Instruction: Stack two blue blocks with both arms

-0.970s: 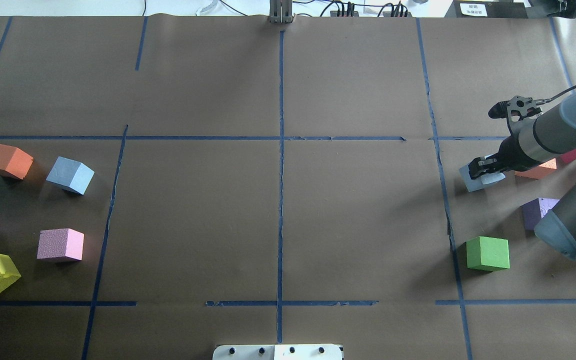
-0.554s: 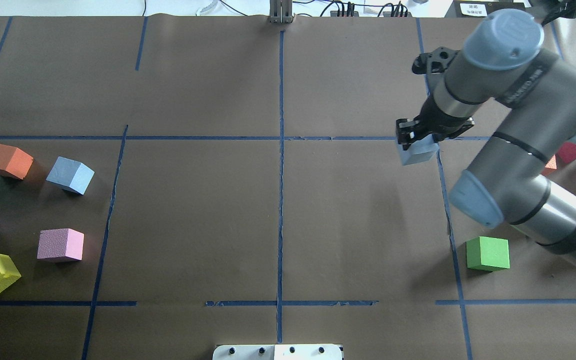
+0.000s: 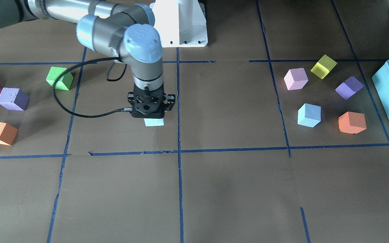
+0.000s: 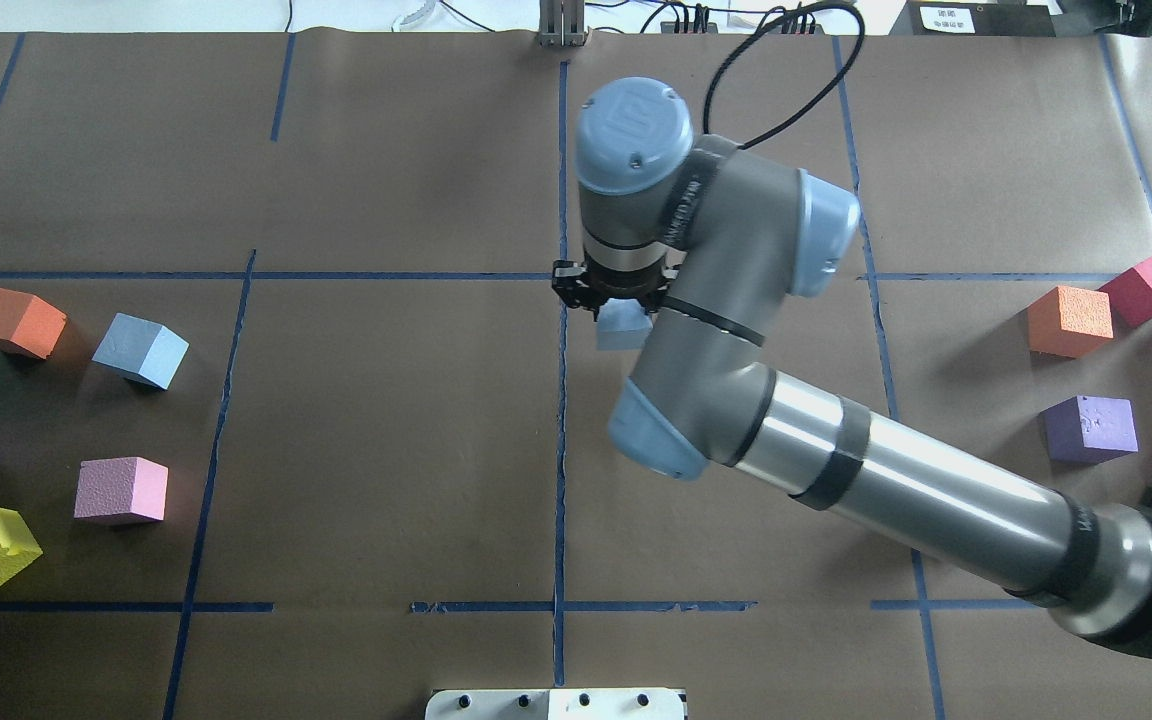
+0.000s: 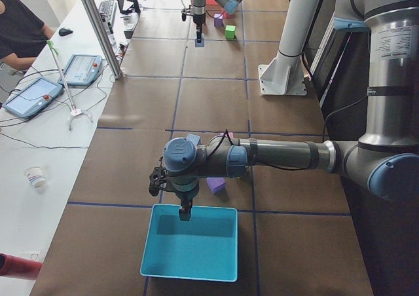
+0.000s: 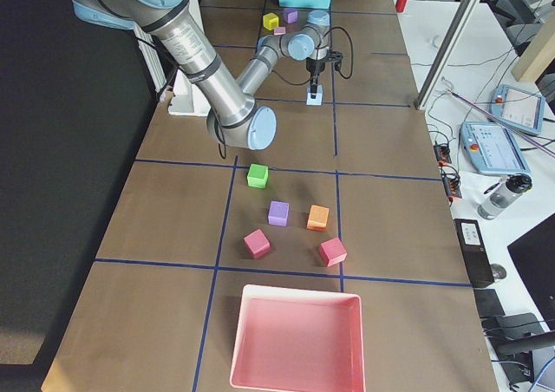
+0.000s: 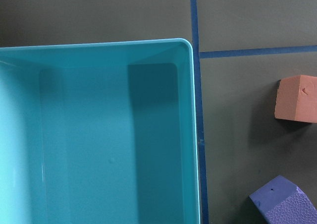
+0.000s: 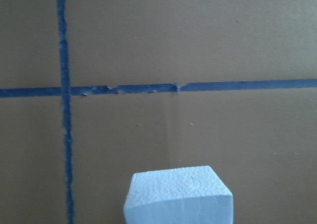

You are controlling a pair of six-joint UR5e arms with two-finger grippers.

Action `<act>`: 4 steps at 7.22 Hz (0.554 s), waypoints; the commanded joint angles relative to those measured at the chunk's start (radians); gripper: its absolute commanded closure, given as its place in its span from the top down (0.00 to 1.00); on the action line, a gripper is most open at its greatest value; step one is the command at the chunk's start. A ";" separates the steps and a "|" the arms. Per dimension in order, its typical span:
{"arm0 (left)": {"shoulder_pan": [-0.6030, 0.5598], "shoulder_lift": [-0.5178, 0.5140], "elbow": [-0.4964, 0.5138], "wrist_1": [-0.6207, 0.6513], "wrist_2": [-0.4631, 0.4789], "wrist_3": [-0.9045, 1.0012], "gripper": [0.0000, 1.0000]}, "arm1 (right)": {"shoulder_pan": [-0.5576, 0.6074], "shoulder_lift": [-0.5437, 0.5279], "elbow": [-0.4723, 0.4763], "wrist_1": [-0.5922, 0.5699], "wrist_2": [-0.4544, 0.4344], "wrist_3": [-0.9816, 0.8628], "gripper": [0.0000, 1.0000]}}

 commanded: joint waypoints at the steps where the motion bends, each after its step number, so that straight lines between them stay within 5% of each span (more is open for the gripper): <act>1: -0.001 0.000 0.004 0.000 0.000 0.000 1.00 | -0.027 0.099 -0.152 0.055 -0.014 0.059 0.10; 4: 0.000 0.000 0.003 0.000 0.000 0.000 1.00 | -0.034 0.102 -0.173 0.063 -0.020 0.106 0.11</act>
